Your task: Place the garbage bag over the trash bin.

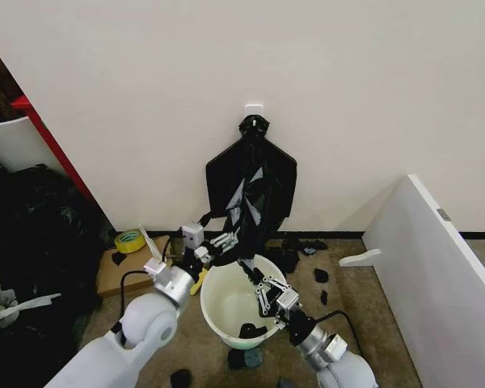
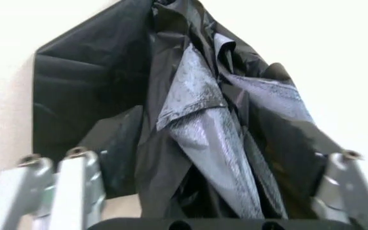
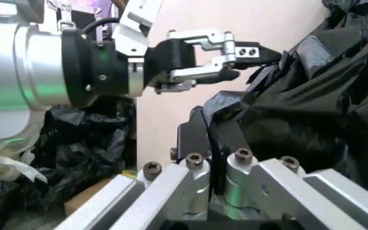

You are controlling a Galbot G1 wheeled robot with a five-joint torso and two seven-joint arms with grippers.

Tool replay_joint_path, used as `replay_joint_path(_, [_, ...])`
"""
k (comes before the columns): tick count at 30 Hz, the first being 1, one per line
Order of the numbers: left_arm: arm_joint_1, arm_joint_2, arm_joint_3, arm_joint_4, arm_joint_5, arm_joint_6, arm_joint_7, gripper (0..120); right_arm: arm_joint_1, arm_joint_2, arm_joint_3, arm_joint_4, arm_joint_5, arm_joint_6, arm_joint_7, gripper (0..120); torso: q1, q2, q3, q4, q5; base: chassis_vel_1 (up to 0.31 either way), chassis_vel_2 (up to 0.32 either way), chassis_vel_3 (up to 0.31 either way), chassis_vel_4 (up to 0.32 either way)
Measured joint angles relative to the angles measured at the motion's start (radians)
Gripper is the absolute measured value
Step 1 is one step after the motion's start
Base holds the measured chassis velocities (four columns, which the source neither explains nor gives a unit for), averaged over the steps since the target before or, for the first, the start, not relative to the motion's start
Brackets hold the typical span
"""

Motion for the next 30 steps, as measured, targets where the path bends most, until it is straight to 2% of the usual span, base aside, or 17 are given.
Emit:
replay_joint_path(1, [0.000,0.000,0.000,0.000,0.000,0.000,0.000,68,0.000,0.000,0.000,0.000,0.000,0.000,0.000,0,0.000,0.000,0.000,0.0000,0.0000,0.000,0.000,0.000,0.000])
replay_joint_path(8, [-0.022,-0.030,0.015,0.035,-0.003,0.002,-0.021,38,-0.009,-0.004,0.010,0.017,0.014,-0.007,0.000,0,0.000,0.000,0.000,0.0001,-0.0001,0.000,0.000,0.000,0.000])
replay_joint_path(10, [-0.023,-0.033,0.015,0.037,-0.005,0.003,-0.024,36,-0.010,-0.005,0.010,0.020,0.017,-0.009,0.000,0,0.000,0.000,0.000,0.0001,-0.0001,0.000,0.000,0.000,0.000])
replay_joint_path(17, [-0.026,-0.051,0.010,0.050,-0.027,0.016,-0.053,5,-0.014,-0.012,0.014,0.030,0.035,-0.015,0.001,0,0.000,0.000,0.000,0.0001,-0.0003,0.000,0.000,0.000,0.000])
replay_joint_path(20, [-0.026,-0.052,0.003,0.050,-0.035,0.018,-0.062,0,-0.017,-0.012,0.016,0.030,0.041,-0.016,0.002,0,0.000,0.000,0.000,0.0001,-0.0002,0.000,0.000,0.000,0.000])
replay_joint_path(30, [-0.008,-0.042,-0.028,0.010,-0.024,0.015,-0.074,0,-0.035,-0.015,0.025,0.055,0.032,-0.052,0.046,0,0.000,0.000,0.000,0.0001,-0.0001,0.000,0.000,0.000,0.000])
